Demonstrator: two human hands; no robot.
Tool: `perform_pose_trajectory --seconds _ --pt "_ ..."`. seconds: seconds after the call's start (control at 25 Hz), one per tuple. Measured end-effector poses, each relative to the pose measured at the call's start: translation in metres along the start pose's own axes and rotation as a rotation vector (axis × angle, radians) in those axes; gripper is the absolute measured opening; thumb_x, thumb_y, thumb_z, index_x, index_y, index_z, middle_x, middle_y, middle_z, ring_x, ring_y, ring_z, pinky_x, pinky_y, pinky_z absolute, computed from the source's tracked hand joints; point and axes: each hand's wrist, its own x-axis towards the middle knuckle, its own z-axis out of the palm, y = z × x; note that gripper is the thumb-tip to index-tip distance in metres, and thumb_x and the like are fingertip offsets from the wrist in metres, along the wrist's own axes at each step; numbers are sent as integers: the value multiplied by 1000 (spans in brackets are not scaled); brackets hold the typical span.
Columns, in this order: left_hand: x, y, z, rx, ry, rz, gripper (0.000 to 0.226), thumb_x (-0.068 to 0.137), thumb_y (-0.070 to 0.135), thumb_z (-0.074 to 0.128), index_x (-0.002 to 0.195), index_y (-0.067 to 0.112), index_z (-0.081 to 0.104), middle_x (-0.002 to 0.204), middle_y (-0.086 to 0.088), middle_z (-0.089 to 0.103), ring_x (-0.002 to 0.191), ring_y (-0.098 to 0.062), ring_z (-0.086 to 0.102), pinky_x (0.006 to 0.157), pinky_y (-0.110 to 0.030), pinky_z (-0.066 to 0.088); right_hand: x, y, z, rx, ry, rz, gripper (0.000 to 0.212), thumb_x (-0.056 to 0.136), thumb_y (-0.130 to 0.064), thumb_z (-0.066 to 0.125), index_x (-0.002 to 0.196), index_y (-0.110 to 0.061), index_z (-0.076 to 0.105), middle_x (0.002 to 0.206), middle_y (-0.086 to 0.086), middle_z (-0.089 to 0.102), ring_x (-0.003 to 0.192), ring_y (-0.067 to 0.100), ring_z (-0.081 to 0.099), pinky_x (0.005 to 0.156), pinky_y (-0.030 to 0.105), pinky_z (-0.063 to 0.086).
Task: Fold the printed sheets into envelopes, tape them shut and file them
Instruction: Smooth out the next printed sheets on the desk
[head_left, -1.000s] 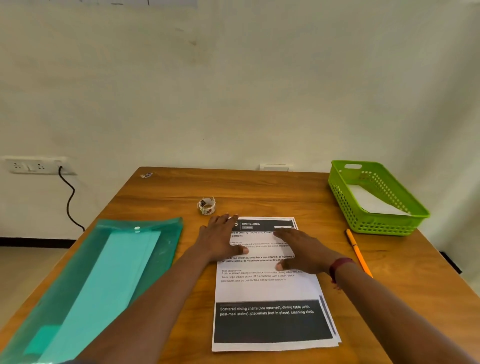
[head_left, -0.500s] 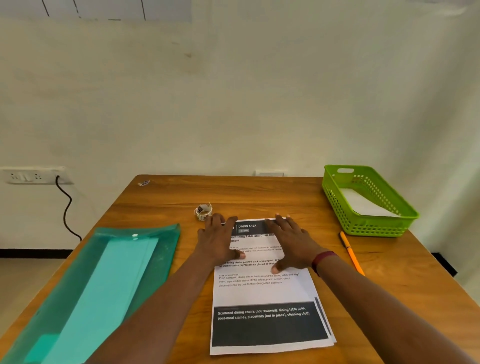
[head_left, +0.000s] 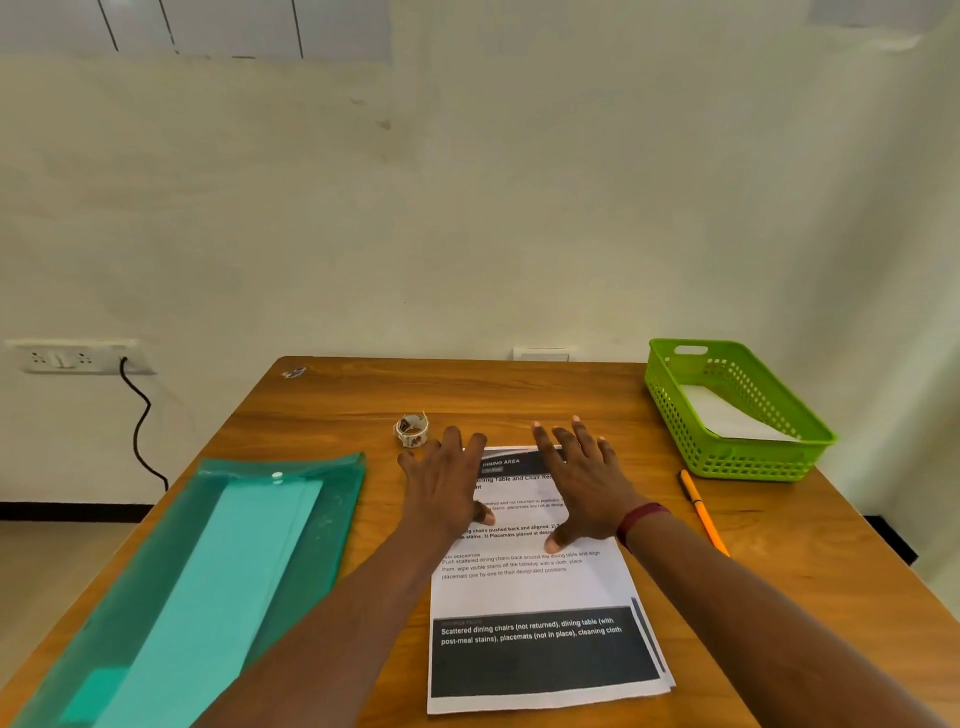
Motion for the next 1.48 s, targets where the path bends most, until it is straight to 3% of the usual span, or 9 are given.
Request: perform_pose_trajectory --seconds 0.24,0.48,0.64,0.76,0.88,0.96,1.12,1.36,1.48 --pt "-2 -8 -4 -17 -47 9 68 66 64 77 121 32 54 116 6 62 113 -19 53 97 -55 32 -8 -2 1 -12 98 9 145 55 -65 83 152 -23 -17 151 14 27 143 36 15 115 58 16" --pt "-10 -9 -9 -98 -39 -20 51 67 59 79 109 35 63 104 8 71 104 -19 63 105 -61 23 -19 -7 5 34 162 65 133 58 -62 82 154 -28 -3 153 8 30 145 31 16 116 57 16" --pt "-16 -4 -10 -55 -23 20 37 76 46 77 109 31 65 98 5 72 99 -19 65 108 -60 20 -33 -12 12 5 242 105 112 60 -67 77 151 -30 20 142 3 44 138 26 30 114 52 20" --pt "-23 5 -8 -8 -12 45 19 86 26 69 106 27 67 98 2 72 98 -21 65 106 -53 27 -41 -13 21 46 292 127 93 67 -67 72 145 -31 35 134 0 52 130 25 40 112 48 22" --pt "-34 10 -1 -90 -32 101 19 92 32 60 106 22 66 102 0 70 100 -23 63 87 -38 44 -45 -13 29 81 275 141 74 78 -72 57 140 -34 43 133 -1 51 125 22 46 111 45 25" --pt "-46 11 9 -137 -40 129 28 96 43 50 106 21 63 108 0 67 105 -24 62 80 -35 46 -49 -15 37 95 263 127 62 87 -70 45 139 -36 46 141 -1 47 128 22 45 112 46 23" --pt "-62 6 33 -109 -37 128 50 101 47 33 144 24 44 154 -4 39 141 -20 35 111 -37 32 -54 -25 53 48 235 107 55 98 -57 29 144 -31 42 154 0 38 137 23 38 114 49 20" --pt "-63 7 38 -115 -58 138 53 103 46 28 152 25 30 162 -3 22 149 -19 17 122 -40 16 -46 -39 46 117 259 75 47 100 -38 34 141 -19 46 156 6 34 146 22 25 119 43 14" --pt "-62 6 40 -106 -86 122 58 103 46 25 155 21 21 163 -5 15 151 -21 10 123 -42 10 -39 -57 49 241 218 -11 52 102 -33 32 151 -16 29 161 6 21 150 19 13 121 35 7"
